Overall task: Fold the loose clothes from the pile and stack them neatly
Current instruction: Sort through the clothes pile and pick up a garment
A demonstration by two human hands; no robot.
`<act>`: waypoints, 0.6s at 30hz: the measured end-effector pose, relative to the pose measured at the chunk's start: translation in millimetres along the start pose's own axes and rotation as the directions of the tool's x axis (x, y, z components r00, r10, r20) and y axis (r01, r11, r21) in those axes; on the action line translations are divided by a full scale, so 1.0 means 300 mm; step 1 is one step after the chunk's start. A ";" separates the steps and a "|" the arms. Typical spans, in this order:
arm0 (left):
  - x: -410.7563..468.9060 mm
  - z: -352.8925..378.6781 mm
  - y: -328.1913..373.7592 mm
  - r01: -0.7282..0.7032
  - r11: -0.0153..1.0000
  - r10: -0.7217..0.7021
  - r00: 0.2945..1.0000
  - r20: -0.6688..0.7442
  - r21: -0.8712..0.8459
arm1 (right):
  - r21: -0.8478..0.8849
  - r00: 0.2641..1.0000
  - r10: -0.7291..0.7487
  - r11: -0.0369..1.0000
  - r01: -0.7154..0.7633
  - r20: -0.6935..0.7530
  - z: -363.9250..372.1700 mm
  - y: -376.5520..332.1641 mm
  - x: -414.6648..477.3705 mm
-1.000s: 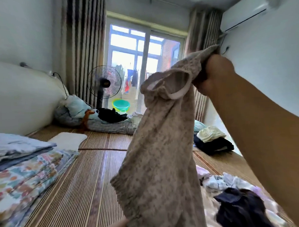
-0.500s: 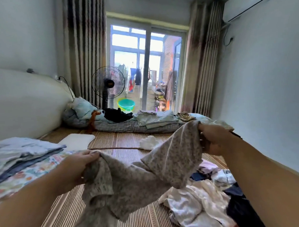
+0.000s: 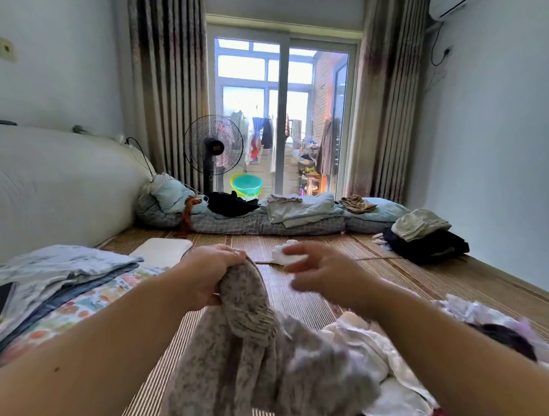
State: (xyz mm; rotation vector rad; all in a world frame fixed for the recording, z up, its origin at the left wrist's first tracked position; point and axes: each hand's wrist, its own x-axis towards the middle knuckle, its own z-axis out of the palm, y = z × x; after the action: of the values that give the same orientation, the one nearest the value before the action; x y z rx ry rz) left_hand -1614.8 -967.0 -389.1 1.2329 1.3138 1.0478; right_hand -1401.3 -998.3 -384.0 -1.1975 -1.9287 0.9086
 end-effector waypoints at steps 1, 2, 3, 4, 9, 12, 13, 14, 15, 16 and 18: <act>-0.004 0.009 -0.001 -0.007 1.000 0.007 1.000 0.006 -0.006 | -0.106 0.997 0.016 0.994 -0.009 0.073 0.058 0.005 -0.005; -0.007 0.016 0.000 -0.017 1.000 0.017 1.000 0.013 -0.018 | -0.241 0.991 0.047 0.970 -0.016 0.123 0.113 0.018 -0.005; -0.011 0.020 0.000 -0.022 0.999 0.022 1.000 0.016 -0.029 | -0.378 0.989 0.079 0.925 -0.025 0.128 0.164 0.029 -0.008; -0.014 0.022 0.001 -0.027 0.999 0.027 1.000 0.012 -0.034 | -0.499 0.993 0.079 0.866 -0.025 0.088 0.205 0.043 -0.011; -0.029 -0.007 -0.007 -0.036 0.995 0.035 0.999 -0.006 -0.094 | -0.625 0.957 -0.231 0.777 0.073 -0.175 0.272 0.104 -0.006; -0.045 -0.030 -0.023 -0.064 0.997 0.064 0.998 0.002 -0.037 | -0.567 0.960 -0.167 0.824 0.010 -0.225 0.234 0.072 0.021; -0.047 -0.038 -0.033 -0.126 0.988 0.130 0.991 -0.043 0.093 | -0.512 0.958 -0.134 0.859 -0.014 -0.252 0.214 0.049 0.037; -0.051 -0.045 -0.044 -0.194 0.940 0.230 0.968 -0.101 0.279 | -0.440 0.953 -0.101 0.897 -0.037 -0.286 0.193 0.020 0.055; -0.059 -0.044 -0.052 -0.255 0.861 0.347 0.927 -0.142 0.439 | -0.361 0.947 -0.068 0.931 -0.053 -0.313 0.168 -0.012 0.072; -0.076 -0.036 -0.056 -0.306 0.802 0.432 0.890 -0.144 0.514 | -0.282 0.947 -0.033 0.957 -0.062 -0.321 0.145 -0.044 0.086; -0.122 -0.008 -0.059 -0.395 0.781 0.481 0.875 -0.063 0.483 | -0.111 0.954 0.035 0.991 -0.071 -0.297 0.108 -0.097 0.107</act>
State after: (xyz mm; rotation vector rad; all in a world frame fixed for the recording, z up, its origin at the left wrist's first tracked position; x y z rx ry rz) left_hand -1620.2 -1005.1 -402.5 1.9121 1.5080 1.2405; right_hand -1452.0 -985.1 -370.8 -1.3767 -1.7360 0.6064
